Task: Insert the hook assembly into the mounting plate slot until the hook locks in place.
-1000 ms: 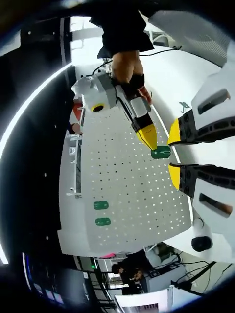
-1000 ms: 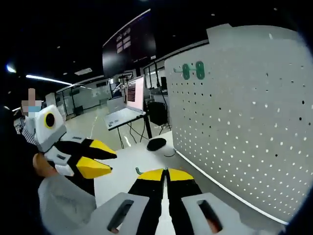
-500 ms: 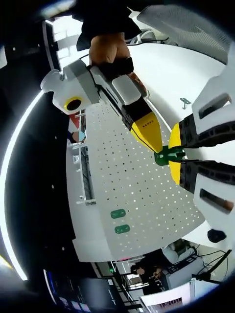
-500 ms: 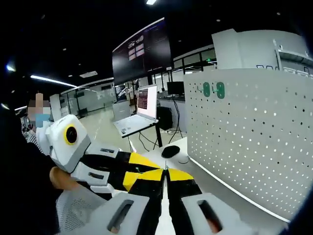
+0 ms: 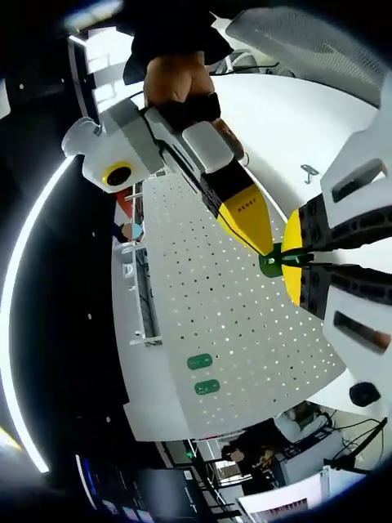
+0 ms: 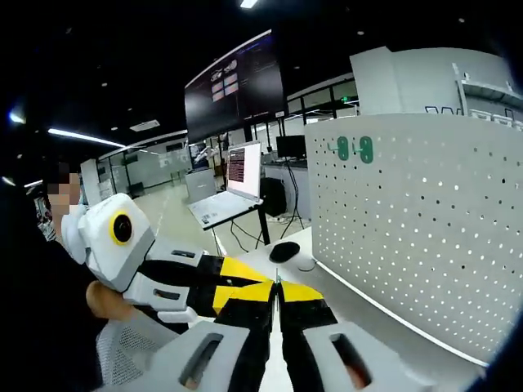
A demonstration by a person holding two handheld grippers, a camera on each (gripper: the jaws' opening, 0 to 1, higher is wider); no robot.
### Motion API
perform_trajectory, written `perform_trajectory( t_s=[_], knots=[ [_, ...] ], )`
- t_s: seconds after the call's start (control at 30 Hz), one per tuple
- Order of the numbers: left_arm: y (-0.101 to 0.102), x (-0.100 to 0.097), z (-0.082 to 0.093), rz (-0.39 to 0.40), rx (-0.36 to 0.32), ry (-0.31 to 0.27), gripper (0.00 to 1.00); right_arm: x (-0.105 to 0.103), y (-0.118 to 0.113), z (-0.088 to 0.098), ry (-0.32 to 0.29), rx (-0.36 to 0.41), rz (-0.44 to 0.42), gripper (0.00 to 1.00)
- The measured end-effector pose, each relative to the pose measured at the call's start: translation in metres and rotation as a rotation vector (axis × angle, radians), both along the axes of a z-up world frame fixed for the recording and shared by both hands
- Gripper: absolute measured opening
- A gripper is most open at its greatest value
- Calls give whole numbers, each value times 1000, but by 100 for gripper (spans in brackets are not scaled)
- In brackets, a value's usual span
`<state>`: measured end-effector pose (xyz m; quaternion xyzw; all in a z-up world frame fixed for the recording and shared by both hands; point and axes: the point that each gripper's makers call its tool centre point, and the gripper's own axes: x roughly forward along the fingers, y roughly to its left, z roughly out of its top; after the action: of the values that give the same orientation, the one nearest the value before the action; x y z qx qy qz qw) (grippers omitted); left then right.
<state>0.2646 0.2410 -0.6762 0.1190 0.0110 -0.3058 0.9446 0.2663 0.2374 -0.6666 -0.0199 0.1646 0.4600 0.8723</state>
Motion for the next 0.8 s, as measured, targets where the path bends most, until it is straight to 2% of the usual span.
perform_trajectory(
  t_s=[0.23, 0.33, 0.43, 0.6, 0.67, 0.8],
  knots=[
    [3, 3, 3, 10, -35, 8, 3, 0, 2, 2, -25, 0, 7, 2],
    [5, 5, 1, 17, -39, 19, 3, 1, 0, 3, -32, 22, -2, 9],
    [8, 6, 1, 25, -46, 28, 3, 0, -5, 4, -36, 35, -13, 10],
    [23, 15, 5, 66, -63, 39, 3, 1, -27, 11, -61, 71, -69, 17],
    [33, 22, 9, 92, -81, 43, 3, 3, -40, 11, -75, 76, -112, 22],
    [52, 39, 14, 134, -93, 52, 3, 3, -63, 11, -89, 81, -165, 25]
  ],
)
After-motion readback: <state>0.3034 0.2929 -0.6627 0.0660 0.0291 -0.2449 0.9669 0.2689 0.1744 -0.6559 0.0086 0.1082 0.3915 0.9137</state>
